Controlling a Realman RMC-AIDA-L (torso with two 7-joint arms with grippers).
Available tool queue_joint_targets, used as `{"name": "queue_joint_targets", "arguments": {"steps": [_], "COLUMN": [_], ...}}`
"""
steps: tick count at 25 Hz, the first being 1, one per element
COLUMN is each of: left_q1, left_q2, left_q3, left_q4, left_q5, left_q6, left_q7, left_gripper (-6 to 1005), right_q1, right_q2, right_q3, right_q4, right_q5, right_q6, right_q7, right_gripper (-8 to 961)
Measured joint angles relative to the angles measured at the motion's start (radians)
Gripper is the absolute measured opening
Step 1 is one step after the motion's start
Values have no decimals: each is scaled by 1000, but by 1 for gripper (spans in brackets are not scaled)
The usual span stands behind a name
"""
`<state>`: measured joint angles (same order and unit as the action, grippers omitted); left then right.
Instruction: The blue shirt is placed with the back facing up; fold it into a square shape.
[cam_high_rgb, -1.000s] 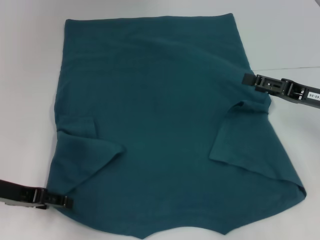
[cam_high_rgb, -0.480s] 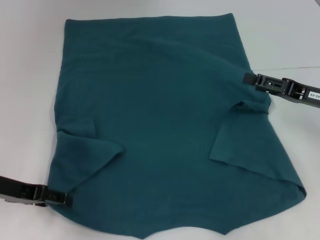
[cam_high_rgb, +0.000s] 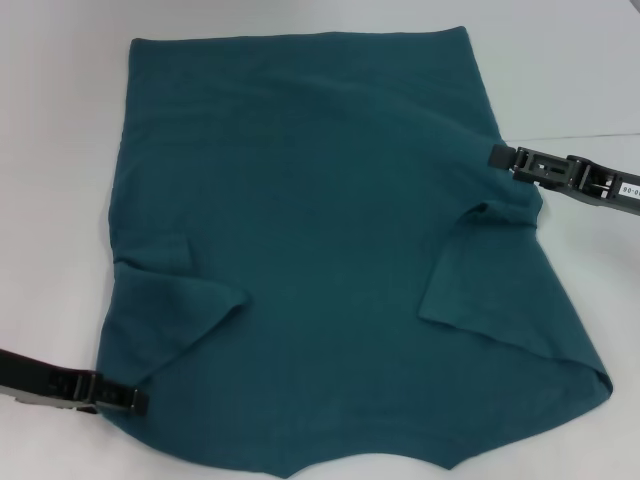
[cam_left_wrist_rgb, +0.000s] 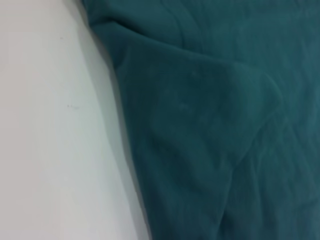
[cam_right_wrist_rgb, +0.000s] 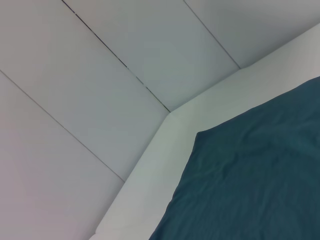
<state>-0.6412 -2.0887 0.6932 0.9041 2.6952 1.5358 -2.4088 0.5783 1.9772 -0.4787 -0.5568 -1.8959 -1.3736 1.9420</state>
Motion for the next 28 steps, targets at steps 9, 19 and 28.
{"name": "queue_joint_targets", "arguments": {"steps": [9, 19, 28], "left_q1": [5, 10, 15], "left_q2": [0, 2, 2], "left_q3": [4, 5, -2], "left_q4": [18, 17, 22], "left_q5": [-1, 1, -1], "left_q6": [-18, -27, -22], "left_q7": [-5, -8, -5], "left_gripper": [614, 176, 53], "right_q1": [0, -6, -9], "right_q2": [0, 0, 0], "right_q3": [8, 9, 9], "right_q4": [0, 0, 0], "right_q5": [0, 0, -1], "right_q6": [-4, -5, -5], "right_q7": [0, 0, -4], "right_gripper": [916, 916, 915]}}
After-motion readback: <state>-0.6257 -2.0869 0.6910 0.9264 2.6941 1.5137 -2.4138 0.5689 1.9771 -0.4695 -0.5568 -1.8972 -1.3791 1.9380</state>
